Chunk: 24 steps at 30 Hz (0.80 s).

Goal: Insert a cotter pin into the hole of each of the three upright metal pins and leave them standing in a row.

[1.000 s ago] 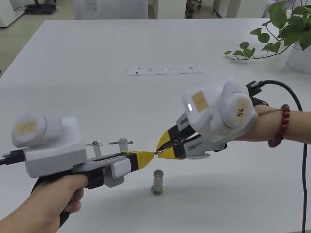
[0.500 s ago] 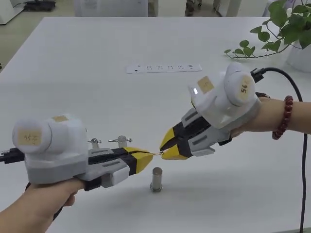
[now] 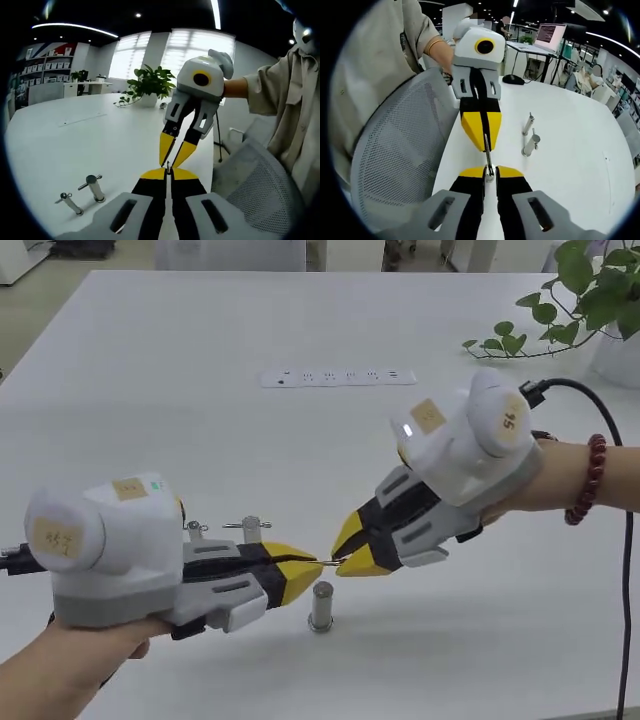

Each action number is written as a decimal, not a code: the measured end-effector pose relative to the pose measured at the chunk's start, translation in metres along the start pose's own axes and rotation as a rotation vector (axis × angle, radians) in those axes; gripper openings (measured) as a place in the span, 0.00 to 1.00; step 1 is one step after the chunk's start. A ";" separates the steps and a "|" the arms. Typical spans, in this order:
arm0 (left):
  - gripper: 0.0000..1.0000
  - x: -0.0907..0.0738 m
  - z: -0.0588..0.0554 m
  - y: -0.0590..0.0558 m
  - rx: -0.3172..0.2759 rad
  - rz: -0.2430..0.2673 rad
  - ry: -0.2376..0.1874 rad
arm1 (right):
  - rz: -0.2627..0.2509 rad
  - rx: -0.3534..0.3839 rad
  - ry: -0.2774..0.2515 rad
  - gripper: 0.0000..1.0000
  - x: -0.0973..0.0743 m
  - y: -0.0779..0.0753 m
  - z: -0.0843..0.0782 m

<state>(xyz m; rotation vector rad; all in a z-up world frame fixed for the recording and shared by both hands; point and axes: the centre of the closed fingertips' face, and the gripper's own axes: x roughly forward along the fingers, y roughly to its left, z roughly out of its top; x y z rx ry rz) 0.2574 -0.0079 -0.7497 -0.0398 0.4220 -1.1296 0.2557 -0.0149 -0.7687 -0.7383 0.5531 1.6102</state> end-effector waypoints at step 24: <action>0.00 -0.003 -0.005 -0.016 0.074 -0.091 0.020 | 0.080 -0.036 0.001 0.02 0.001 0.018 0.000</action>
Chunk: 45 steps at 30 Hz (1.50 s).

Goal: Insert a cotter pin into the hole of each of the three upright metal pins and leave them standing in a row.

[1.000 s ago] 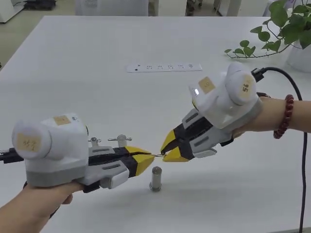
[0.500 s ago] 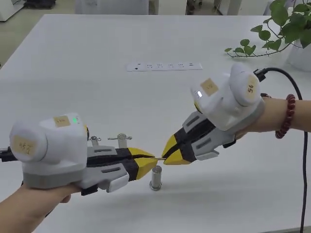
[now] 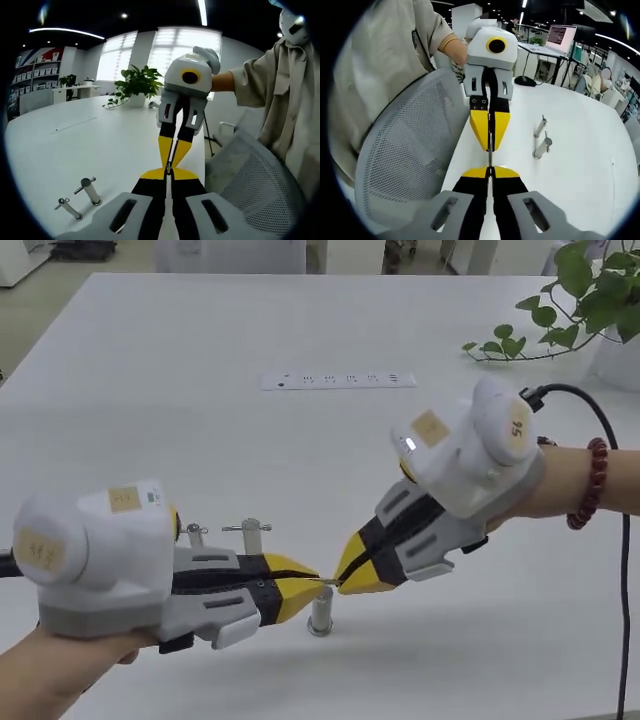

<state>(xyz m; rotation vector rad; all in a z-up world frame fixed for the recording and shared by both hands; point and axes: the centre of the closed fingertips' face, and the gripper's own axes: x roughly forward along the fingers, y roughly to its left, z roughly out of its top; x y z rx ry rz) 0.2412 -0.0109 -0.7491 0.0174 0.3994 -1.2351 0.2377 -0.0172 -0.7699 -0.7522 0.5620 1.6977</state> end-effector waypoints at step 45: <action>0.33 0.001 -0.003 0.013 0.029 0.107 -0.053 | -0.089 0.177 0.173 0.02 -0.013 -0.005 -0.031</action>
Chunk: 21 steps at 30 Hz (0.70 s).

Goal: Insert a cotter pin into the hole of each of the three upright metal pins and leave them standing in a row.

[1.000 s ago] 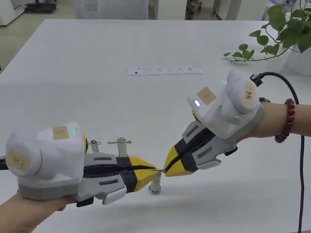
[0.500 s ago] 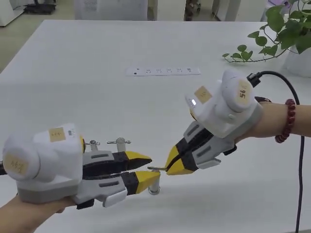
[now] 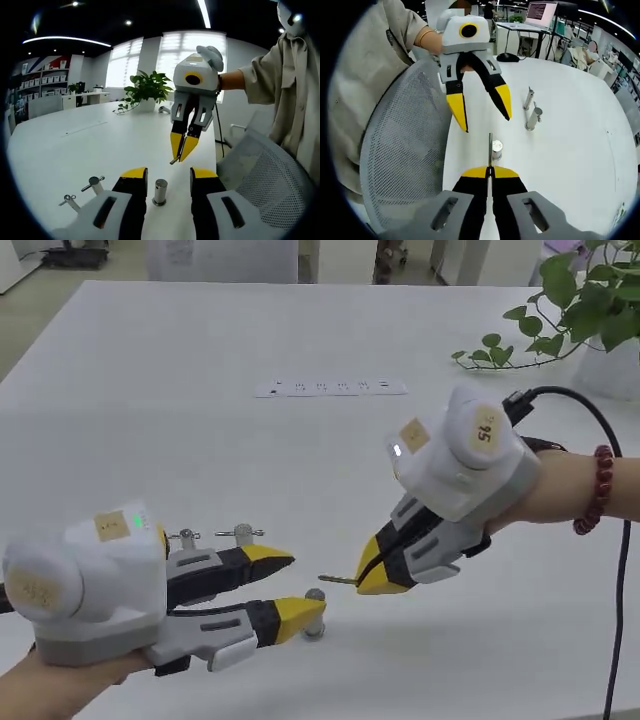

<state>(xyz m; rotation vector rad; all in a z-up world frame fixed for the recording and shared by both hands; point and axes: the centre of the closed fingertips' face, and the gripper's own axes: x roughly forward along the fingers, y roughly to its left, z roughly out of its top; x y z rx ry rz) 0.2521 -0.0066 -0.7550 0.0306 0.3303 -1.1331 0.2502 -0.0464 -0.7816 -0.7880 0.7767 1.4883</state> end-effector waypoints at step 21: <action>0.34 0.014 -0.034 0.017 0.018 0.050 0.065 | -0.020 0.061 0.063 0.02 0.009 -0.002 -0.025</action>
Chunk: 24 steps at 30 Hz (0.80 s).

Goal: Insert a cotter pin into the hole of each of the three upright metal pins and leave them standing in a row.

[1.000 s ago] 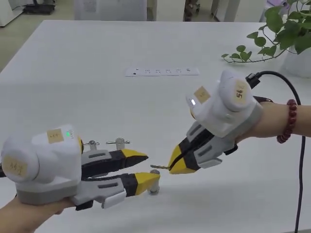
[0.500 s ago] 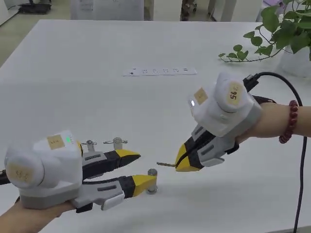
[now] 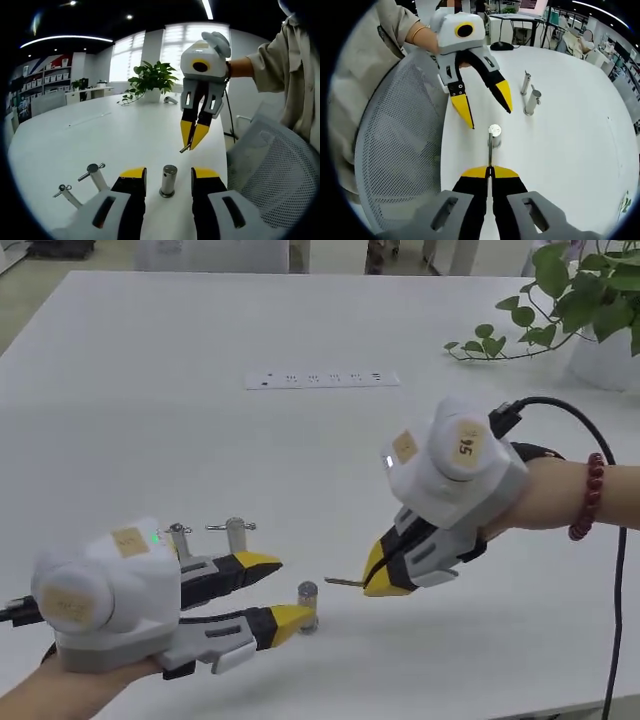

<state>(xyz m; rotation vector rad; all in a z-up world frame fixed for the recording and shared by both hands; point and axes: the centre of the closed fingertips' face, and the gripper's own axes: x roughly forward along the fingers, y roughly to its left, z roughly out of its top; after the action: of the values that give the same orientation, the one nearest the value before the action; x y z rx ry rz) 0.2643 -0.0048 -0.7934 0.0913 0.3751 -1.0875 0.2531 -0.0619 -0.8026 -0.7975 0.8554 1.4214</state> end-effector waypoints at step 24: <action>0.25 0.023 -0.020 0.005 0.013 -0.030 0.045 | 0.035 0.094 0.065 0.02 0.013 -0.002 -0.016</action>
<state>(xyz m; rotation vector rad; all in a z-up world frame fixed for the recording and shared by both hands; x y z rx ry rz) 0.2729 -0.0171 -0.8207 0.1227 0.4111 -1.1196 0.2542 -0.0698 -0.8217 -0.7644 0.9830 1.3816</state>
